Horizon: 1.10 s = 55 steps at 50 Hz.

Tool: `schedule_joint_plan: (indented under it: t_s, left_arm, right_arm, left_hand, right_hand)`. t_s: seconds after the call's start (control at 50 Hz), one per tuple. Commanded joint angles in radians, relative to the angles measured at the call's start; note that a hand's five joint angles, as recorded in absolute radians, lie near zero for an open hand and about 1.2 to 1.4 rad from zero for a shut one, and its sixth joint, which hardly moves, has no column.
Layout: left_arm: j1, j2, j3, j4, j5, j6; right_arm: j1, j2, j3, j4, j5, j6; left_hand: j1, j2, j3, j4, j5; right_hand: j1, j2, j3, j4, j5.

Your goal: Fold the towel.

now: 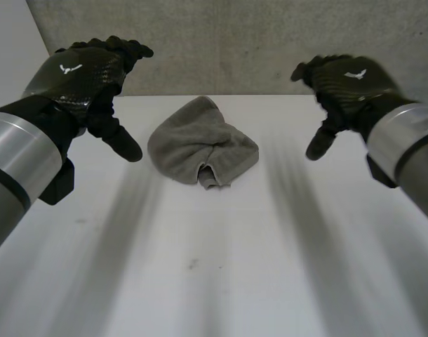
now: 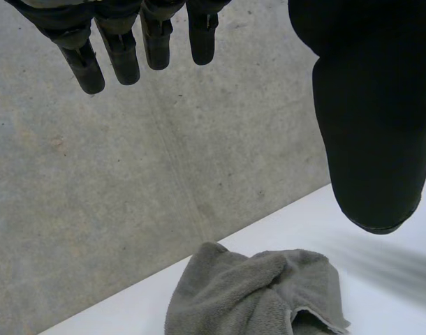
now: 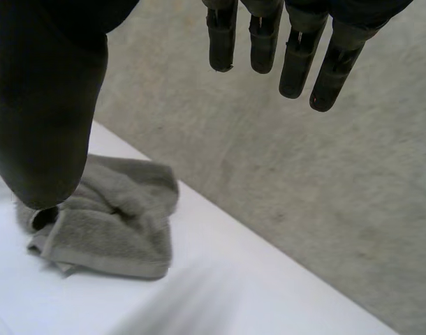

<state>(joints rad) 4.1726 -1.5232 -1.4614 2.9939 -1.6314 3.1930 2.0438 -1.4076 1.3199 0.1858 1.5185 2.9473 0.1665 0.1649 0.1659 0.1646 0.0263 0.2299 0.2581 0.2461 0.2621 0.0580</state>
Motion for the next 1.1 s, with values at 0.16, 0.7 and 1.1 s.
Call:
schedule_joint_plan:
  t_s: [0.16, 0.7, 1.1]
  left_arm:
    - [0.069, -0.097, -0.069, 0.231, 0.005, 0.004]
    - [0.070, -0.213, -0.076, 0.264, 0.004, 0.002]
    - [0.072, -0.224, -0.082, 0.264, 0.004, 0.002]
  right_arm:
    - [0.096, 0.697, -0.567, -0.025, -0.063, 0.056]
    - [0.167, 1.168, -1.119, 0.057, -0.126, -0.048]
    - [0.174, 1.165, -1.125, 0.064, -0.113, -0.128]
  left_hand:
    - [0.012, 0.013, 0.012, 0.014, -0.023]
    - [0.012, 0.013, 0.012, 0.014, -0.023]
    - [0.009, 0.010, 0.009, 0.011, -0.025]
  right_hand:
    - [-0.055, -0.084, -0.072, -0.088, -0.058]
    - [0.011, -0.017, -0.006, -0.022, 0.008]
    - [1.166, 1.138, 1.150, 1.134, 1.164]
